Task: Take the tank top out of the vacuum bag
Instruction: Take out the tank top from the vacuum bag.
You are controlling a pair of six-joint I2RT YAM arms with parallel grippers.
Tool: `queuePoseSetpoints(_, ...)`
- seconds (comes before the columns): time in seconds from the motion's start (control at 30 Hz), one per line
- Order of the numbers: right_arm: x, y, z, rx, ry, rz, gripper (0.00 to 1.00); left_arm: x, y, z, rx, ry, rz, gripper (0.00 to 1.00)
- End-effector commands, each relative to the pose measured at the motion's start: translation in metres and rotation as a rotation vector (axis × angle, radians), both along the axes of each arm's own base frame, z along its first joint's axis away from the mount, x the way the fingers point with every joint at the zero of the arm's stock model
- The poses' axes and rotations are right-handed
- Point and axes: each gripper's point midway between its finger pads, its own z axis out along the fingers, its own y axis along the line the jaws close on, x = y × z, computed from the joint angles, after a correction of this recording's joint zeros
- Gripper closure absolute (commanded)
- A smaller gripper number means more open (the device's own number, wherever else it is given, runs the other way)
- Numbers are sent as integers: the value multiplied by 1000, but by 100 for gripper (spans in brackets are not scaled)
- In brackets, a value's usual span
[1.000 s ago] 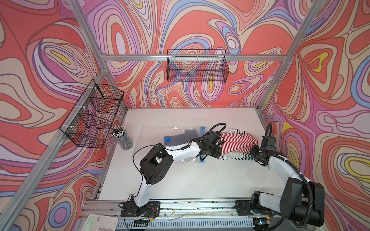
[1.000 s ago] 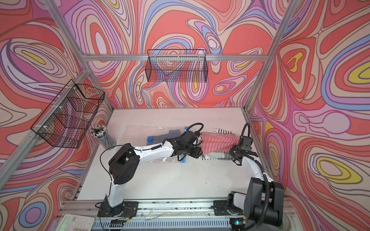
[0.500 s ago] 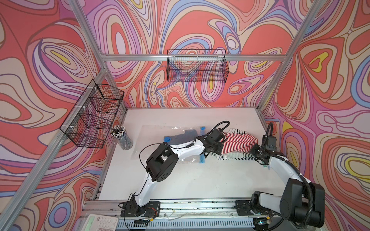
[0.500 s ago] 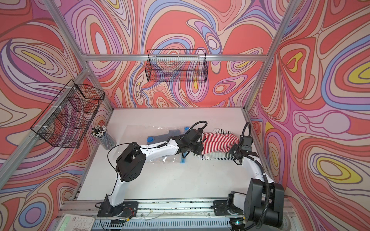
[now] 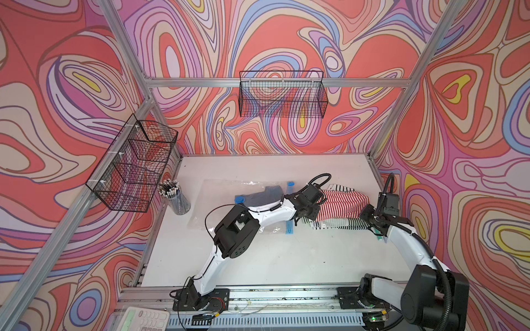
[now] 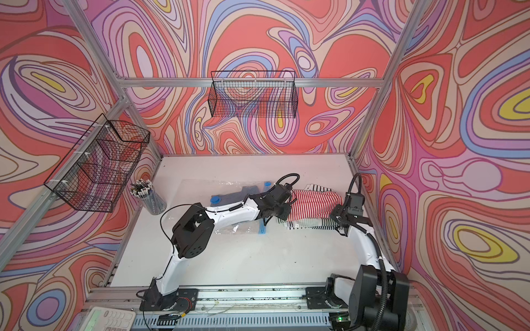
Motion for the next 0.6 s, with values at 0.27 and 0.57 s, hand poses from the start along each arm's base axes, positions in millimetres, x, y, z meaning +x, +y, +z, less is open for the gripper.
queuePoseSetpoints(0.27, -17, 8, 18, 15, 28, 41, 100, 31, 17, -14, 45, 33, 72, 56)
queuePoseSetpoints(0.57, -22, 14, 31, 48, 35, 45, 100, 28, 36, -10, 62, 33, 88, 57)
